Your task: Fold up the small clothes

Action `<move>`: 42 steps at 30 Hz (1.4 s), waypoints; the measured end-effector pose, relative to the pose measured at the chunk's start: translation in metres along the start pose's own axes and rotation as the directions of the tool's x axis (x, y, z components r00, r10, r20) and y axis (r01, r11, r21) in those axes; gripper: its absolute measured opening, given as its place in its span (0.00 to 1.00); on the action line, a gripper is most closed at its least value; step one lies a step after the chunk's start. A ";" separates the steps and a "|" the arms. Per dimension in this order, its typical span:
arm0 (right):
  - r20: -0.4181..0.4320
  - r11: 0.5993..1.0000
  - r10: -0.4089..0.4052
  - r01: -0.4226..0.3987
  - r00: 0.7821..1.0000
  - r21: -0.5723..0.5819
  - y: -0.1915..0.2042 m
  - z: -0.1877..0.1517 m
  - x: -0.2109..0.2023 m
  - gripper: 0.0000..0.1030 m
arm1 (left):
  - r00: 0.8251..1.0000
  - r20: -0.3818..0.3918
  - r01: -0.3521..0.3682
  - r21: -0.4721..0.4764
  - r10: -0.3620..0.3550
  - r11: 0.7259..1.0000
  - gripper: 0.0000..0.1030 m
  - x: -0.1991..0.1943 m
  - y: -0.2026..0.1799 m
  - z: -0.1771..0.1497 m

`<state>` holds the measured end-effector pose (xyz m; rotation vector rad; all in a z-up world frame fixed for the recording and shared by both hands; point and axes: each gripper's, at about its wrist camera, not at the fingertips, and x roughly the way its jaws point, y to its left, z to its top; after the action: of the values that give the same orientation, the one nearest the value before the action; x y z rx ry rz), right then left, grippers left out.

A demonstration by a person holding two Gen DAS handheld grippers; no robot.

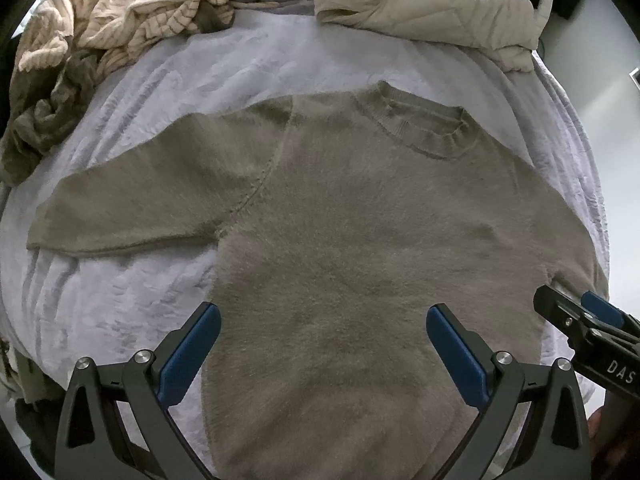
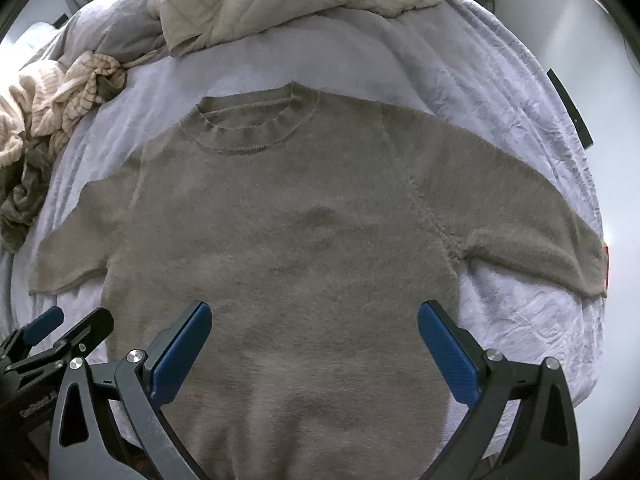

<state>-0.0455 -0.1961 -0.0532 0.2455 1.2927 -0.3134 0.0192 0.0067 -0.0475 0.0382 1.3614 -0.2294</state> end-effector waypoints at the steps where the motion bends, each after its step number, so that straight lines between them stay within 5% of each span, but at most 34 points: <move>1: -0.004 1.000 -0.001 0.001 1.000 -0.002 0.001 -0.001 0.001 1.00 | 1.000 -0.003 0.003 -0.004 -0.003 1.000 1.00 0.004 0.003 0.000; 10: -0.003 0.999 0.000 0.000 1.000 -0.037 0.026 -0.002 0.009 1.00 | 1.000 -0.007 0.029 -0.077 -0.029 0.997 1.00 0.018 0.038 -0.001; 18: -0.031 0.992 0.024 -0.028 0.999 -0.124 0.078 -0.007 0.024 1.00 | 0.992 0.099 0.100 -0.275 -0.076 0.956 1.00 0.035 0.159 0.010; 23: -0.043 0.978 0.062 -0.069 0.997 -0.197 0.118 -0.015 0.031 1.00 | 0.983 0.181 0.119 -0.450 -0.040 0.885 1.00 0.052 0.271 0.001; 26: -0.061 0.965 0.083 -0.095 0.995 -0.244 0.142 -0.025 0.037 1.00 | 0.978 0.201 0.166 -0.562 -0.061 0.810 1.00 0.074 0.331 -0.012; 29: -0.080 0.955 0.093 -0.112 0.992 -0.276 0.160 -0.035 0.042 1.00 | 0.964 0.240 0.247 -0.631 -0.118 0.735 1.00 0.093 0.361 -0.020; 31: -0.092 0.948 0.098 -0.121 0.991 -0.294 0.170 -0.040 0.045 1.00 | 0.949 0.290 0.290 -0.642 -0.126 0.709 1.00 0.096 0.370 -0.019; 33: -0.101 0.941 0.104 -0.131 0.989 -0.311 0.177 -0.046 0.047 1.00 | 0.934 0.338 0.317 -0.646 -0.112 0.694 0.91 0.095 0.376 -0.015; 37: -0.119 0.928 0.125 -0.158 0.985 -0.338 0.184 -0.055 0.048 1.00 | 0.926 0.363 0.333 -0.666 -0.100 0.668 0.10 0.099 0.386 -0.010; 39: -0.125 0.927 0.131 -0.166 0.983 -0.336 0.183 -0.058 0.046 1.00 | 0.911 0.396 0.368 -0.652 -0.115 0.663 0.09 0.095 0.390 -0.007; 42: -0.110 0.932 0.141 -0.169 0.984 -0.322 0.175 -0.059 0.043 1.00 | 0.889 0.449 0.369 -0.582 -0.093 0.725 0.09 0.069 0.373 -0.001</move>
<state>-0.0246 -0.0158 -0.1094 0.0747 1.3788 0.0522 0.1004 0.3618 -0.1540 -0.7540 0.9716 0.0450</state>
